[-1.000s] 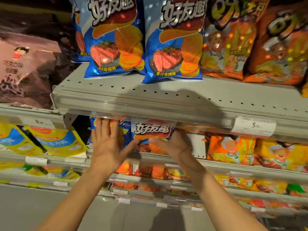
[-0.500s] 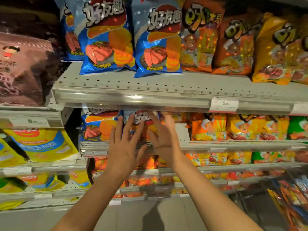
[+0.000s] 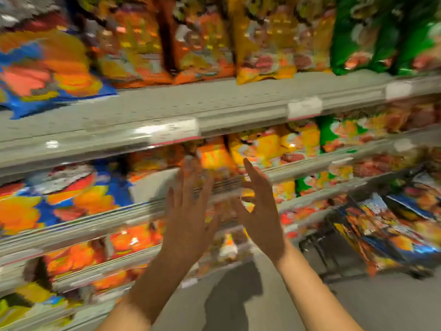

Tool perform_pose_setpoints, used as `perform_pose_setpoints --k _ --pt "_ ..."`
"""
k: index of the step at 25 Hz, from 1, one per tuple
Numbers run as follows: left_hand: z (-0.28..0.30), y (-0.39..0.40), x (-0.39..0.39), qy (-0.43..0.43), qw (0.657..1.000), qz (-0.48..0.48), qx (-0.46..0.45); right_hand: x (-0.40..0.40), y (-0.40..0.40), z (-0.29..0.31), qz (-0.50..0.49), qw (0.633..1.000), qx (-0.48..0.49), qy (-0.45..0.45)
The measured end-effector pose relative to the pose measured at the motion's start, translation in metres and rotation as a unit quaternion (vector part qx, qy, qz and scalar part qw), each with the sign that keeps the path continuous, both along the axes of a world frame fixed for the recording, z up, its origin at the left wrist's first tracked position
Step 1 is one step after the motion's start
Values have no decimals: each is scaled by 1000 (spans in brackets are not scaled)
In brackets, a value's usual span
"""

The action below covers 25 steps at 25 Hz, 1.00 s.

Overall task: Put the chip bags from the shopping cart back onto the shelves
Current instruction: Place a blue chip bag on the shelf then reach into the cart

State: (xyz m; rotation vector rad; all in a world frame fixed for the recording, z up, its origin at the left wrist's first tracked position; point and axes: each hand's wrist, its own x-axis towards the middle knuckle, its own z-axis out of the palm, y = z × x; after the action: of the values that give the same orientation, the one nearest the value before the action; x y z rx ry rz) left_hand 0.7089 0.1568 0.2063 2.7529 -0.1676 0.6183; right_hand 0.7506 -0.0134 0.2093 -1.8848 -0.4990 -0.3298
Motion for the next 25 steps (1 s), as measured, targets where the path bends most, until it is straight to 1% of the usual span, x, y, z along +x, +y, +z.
perform_pose_setpoints --k 3,5,6,7,9,12,14,16,19,21,25 --pt "-9 -116 39 11 997 -83 -6 8 -140 -9 -110 987 50 109" --pt "-16 -185 60 39 991 -124 -24 3 -227 -14 -181 975 2 126" --pt "-17 -222 70 61 987 -145 -34 -1 -269 -18 -215 968 -4 133" --pt "-17 -253 79 84 982 -163 -40 -5 -304 -19 -242 959 4 148" --pt "-21 -308 96 96 975 -195 -43 -13 -357 -28 -280 944 18 175" --pt "-30 -379 126 95 959 -265 -23 -19 -416 -46 -344 915 38 208" --pt "-38 -417 148 108 948 -298 -20 -19 -440 -57 -377 897 49 226" --pt "-49 -454 173 144 933 -327 -24 -13 -460 -68 -401 879 62 249" --pt "-65 -505 212 203 898 -388 -47 3 -484 -75 -430 857 81 272" --pt "-72 -539 241 230 876 -421 -44 19 -500 -78 -449 838 85 296" --pt "-87 -592 298 294 841 -454 -35 52 -527 -74 -494 808 82 310"
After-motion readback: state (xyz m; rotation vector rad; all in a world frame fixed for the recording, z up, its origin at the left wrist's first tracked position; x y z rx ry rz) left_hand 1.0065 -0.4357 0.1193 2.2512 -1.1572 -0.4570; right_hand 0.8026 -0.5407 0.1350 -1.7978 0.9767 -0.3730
